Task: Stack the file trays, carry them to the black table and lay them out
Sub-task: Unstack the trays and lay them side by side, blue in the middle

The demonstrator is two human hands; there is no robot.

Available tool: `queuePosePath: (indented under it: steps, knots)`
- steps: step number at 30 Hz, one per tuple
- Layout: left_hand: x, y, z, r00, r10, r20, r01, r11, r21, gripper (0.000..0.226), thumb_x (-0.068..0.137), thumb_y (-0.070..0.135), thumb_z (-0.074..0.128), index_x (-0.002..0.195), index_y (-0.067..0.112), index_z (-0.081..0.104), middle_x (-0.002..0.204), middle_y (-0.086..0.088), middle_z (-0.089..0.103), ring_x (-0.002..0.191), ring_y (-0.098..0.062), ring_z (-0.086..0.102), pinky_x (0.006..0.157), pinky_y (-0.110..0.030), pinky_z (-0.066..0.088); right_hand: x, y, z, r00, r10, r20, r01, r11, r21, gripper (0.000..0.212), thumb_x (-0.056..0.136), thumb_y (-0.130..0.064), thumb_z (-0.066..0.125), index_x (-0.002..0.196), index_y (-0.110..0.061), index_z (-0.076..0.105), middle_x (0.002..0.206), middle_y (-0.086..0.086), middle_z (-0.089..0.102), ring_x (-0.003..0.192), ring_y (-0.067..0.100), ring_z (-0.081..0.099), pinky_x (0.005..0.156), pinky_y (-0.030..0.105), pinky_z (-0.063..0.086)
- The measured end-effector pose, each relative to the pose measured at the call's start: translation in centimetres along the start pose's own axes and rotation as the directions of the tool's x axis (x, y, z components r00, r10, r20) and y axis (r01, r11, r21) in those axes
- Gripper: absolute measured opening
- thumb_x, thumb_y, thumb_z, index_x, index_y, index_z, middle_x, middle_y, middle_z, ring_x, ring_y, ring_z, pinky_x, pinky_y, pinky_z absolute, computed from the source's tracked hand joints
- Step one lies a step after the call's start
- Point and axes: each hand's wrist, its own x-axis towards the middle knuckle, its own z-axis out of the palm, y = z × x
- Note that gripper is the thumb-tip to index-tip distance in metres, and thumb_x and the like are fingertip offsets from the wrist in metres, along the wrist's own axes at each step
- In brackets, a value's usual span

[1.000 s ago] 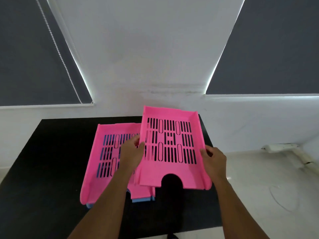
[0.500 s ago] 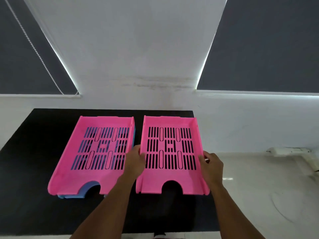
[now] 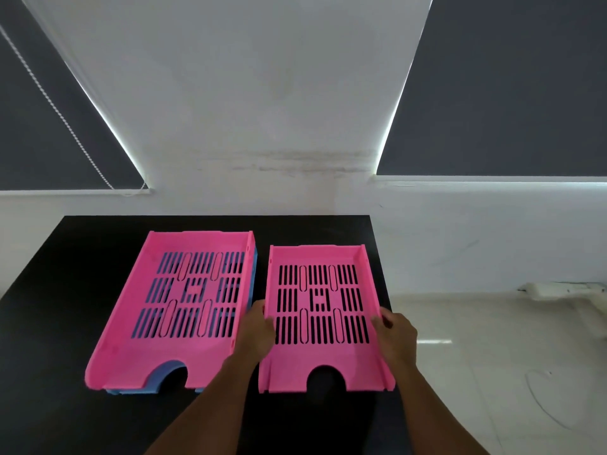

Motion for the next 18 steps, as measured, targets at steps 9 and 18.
queuePosePath:
  steps: [9,18]
  knots:
    - [0.3,-0.3,-0.2,0.997,0.031,0.071,-0.028,0.999,-0.040,0.057,0.097,-0.009,0.045,0.150,0.011,0.040,0.138,-0.012,0.060,0.114,-0.022,0.064,0.099,-0.036,0.055,-0.3,0.2,0.5,0.992,0.117,0.044,-0.117,0.993,-0.016,0.021,0.097,-0.009,0.053,0.084,-0.014,0.069,0.076,0.000,0.069,0.066,0.008,0.065,0.056,0.013,0.042]
    - [0.0,2.0,-3.7,0.982,0.190,-0.017,-0.190,0.974,-0.126,0.044,0.097,0.000,0.051,0.138,0.017,0.052,0.132,0.003,0.062,0.116,-0.008,0.061,0.092,-0.021,0.053,-0.7,-5.0,1.9,0.991,0.070,-0.114,-0.062,0.995,0.080,0.017,0.097,-0.010,0.052,0.108,-0.010,0.065,0.099,0.006,0.067,0.068,0.009,0.066,0.051,0.022,0.056]
